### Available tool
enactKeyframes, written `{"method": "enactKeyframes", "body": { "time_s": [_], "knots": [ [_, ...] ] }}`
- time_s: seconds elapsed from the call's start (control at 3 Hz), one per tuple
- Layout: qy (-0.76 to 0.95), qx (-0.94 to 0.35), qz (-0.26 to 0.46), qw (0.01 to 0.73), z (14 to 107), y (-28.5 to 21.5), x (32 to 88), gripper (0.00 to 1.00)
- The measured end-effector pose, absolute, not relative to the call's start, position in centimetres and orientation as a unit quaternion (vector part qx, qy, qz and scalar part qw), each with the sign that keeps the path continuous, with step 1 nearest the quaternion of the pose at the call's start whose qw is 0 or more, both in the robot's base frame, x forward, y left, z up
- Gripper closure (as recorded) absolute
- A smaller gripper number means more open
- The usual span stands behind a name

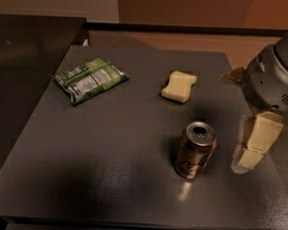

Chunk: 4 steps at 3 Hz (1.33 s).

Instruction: Move orange can near green jalapeno chip bag

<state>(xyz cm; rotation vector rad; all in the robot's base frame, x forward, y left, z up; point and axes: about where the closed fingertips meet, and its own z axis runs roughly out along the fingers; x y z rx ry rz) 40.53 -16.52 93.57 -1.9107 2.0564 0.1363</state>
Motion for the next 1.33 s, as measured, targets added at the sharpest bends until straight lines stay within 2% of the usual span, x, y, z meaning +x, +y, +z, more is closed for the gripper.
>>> {"method": "enactKeyframes", "body": {
  "time_s": [0.67,1.0,1.33],
  "knots": [
    [0.69,-0.694,0.12,0.167,90.5,-12.9,38.3,0.0],
    [0.68,-0.698,0.146,0.173,89.9,-11.3,37.5,0.17],
    [0.676,-0.697,0.161,0.176,89.7,-10.5,37.1,0.4]
  ]
}}
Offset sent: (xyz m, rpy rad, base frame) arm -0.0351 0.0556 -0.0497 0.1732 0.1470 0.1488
